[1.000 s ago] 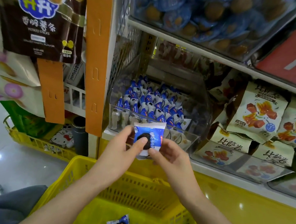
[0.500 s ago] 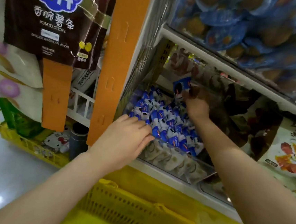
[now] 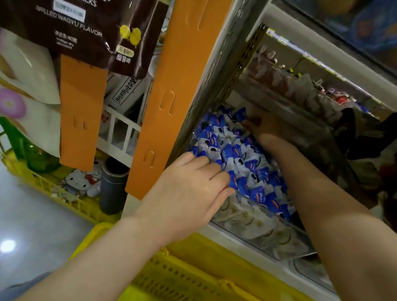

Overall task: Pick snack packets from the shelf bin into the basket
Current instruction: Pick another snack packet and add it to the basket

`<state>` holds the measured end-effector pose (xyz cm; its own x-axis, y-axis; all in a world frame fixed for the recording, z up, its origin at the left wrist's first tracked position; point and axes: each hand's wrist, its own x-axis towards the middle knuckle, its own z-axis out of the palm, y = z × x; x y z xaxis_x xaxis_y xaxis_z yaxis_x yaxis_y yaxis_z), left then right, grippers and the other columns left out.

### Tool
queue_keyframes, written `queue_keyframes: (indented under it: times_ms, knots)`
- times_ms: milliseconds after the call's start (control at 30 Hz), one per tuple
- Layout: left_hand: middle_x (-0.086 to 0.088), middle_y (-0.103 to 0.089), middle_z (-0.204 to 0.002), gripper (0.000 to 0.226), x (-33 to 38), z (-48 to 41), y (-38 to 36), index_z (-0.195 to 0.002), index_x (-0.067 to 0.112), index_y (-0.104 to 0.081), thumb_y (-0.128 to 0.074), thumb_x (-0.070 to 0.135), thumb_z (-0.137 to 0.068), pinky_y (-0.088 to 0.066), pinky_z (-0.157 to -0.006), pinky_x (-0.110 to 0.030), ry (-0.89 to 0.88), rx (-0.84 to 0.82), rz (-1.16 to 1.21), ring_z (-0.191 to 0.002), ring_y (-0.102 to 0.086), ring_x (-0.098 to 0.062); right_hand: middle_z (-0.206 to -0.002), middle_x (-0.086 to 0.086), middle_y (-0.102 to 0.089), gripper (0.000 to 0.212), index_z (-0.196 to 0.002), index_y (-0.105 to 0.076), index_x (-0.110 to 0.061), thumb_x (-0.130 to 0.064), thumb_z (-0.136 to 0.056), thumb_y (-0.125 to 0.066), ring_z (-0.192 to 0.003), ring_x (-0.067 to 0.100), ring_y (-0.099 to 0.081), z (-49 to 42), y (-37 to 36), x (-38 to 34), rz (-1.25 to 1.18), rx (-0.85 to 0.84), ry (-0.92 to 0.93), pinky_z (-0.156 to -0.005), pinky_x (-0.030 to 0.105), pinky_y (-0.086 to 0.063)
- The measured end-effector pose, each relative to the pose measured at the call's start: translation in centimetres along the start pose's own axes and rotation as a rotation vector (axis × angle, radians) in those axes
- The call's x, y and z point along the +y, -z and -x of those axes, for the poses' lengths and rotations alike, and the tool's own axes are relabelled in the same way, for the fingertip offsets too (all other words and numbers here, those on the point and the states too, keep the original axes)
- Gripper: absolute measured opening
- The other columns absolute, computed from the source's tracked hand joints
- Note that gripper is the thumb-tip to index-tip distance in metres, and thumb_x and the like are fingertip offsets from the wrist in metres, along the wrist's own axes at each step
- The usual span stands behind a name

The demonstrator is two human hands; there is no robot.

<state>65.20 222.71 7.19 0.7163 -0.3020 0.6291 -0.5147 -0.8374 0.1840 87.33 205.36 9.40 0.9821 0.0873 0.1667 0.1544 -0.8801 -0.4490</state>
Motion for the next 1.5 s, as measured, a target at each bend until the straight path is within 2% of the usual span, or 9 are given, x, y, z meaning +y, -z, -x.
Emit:
queue_keyframes:
  times_ms: [167, 300, 467, 667, 900, 1133, 1267, 1367, 1500]
  knots:
    - [0.003, -0.061, -0.074, 0.031, 0.0, 0.0, -0.2, -0.081, 0.018, -0.063, -0.038, 0.031, -0.094, -0.034, -0.070, -0.029, -0.001, -0.001, 0.011, -0.069, -0.052, -0.016, -0.119, 0.010, -0.059, 0.024, -0.111, -0.062, -0.016, -0.020, -0.098, -0.042, -0.098, 0.021, -0.054, 0.0, 0.7, 1.3, 0.129, -0.121, 0.044, -0.082, 0.029, -0.037]
    - [0.004, -0.062, -0.075, 0.031, 0.1, 0.1, -0.2, -0.082, 0.018, -0.063, -0.038, 0.032, -0.094, -0.035, -0.071, -0.030, 0.000, 0.007, 0.018, -0.070, -0.052, -0.016, -0.108, 0.011, -0.059, 0.027, -0.108, -0.059, -0.013, -0.022, -0.100, -0.034, -0.087, 0.020, -0.053, 0.3, 1.2, 1.3, 0.061, 0.115, 0.044, -0.079, 0.032, -0.039]
    - [0.004, -0.062, -0.075, 0.031, 0.0, 0.0, -0.2, -0.082, 0.018, -0.064, -0.038, 0.032, -0.094, -0.034, -0.071, -0.029, 0.003, 0.003, 0.024, -0.070, -0.053, -0.015, -0.110, 0.019, -0.062, 0.026, -0.107, -0.061, -0.002, -0.021, -0.096, -0.045, -0.093, 0.026, -0.057, 0.2, 2.4, 2.8, 0.184, 0.104, -0.083, -0.081, 0.032, -0.040]
    - [0.004, -0.062, -0.074, 0.032, 0.0, 0.0, -0.1, -0.082, 0.019, -0.064, -0.037, 0.032, -0.093, -0.035, -0.071, -0.029, 0.007, -0.011, 0.024, -0.069, -0.053, -0.015, -0.101, 0.011, -0.064, 0.027, -0.105, -0.064, -0.008, -0.030, -0.090, -0.056, -0.064, 0.007, -0.047, 0.1, 2.3, 2.6, 0.185, -0.042, -0.053, -0.072, 0.029, -0.038]
    - [0.004, -0.062, -0.074, 0.032, 0.1, 0.0, -0.1, -0.081, 0.019, -0.064, -0.037, 0.032, -0.093, -0.036, -0.070, -0.030, 0.011, -0.008, 0.036, -0.069, -0.053, -0.015, -0.106, 0.014, -0.064, 0.023, -0.105, -0.065, -0.008, -0.022, -0.092, -0.054, -0.079, 0.016, -0.052, 0.6, 2.3, 1.5, 0.236, 0.028, -0.071, -0.075, 0.030, -0.042]
    - [0.002, -0.064, -0.077, 0.035, 0.2, 0.1, 0.4, -0.085, 0.017, -0.065, -0.034, 0.031, -0.094, -0.041, -0.071, -0.033, 0.004, -0.078, 0.030, -0.072, -0.055, -0.018, -0.115, 0.013, -0.059, 0.025, -0.112, -0.054, -0.006, -0.023, -0.096, -0.045, -0.106, 0.025, -0.056, 4.4, 5.2, -1.9, -0.050, 0.422, -0.089, -0.085, 0.031, -0.042]
    - [0.000, -0.063, -0.101, 0.026, 1.0, 0.5, 0.9, -0.104, 0.016, -0.060, -0.037, 0.025, -0.097, -0.029, -0.091, -0.031, 0.084, -0.101, 0.136, -0.097, -0.053, -0.020, -0.086, -0.001, -0.059, 0.015, -0.100, -0.057, -0.008, -0.018, -0.096, -0.046, -0.071, -0.007, -0.056, 10.1, 6.5, -4.2, -0.230, 0.444, 0.060, -0.062, 0.001, -0.038]
    - [-0.002, -0.057, -0.105, 0.020, 2.1, 1.1, 1.4, -0.112, 0.012, -0.056, -0.045, 0.015, -0.096, -0.027, -0.089, -0.025, 0.163, 0.026, 0.258, -0.100, -0.048, -0.018, -0.076, -0.012, -0.055, 0.004, -0.092, -0.055, -0.016, -0.015, -0.094, -0.051, -0.062, -0.018, -0.051, 15.4, 6.6, -5.3, -0.370, 0.423, 0.153, -0.057, -0.001, -0.036]
    - [0.007, -0.052, -0.114, 0.030, 4.7, 1.7, 2.4, -0.126, 0.020, -0.047, -0.043, 0.026, -0.096, -0.042, -0.085, -0.020, 0.351, 0.109, 0.673, -0.099, -0.050, -0.002, -0.076, -0.017, -0.057, 0.007, -0.087, -0.054, -0.023, -0.018, -0.091, -0.055, -0.068, -0.010, -0.055, 22.2, 6.1, -6.3, -0.442, 0.371, 0.251, -0.060, 0.005, -0.040]
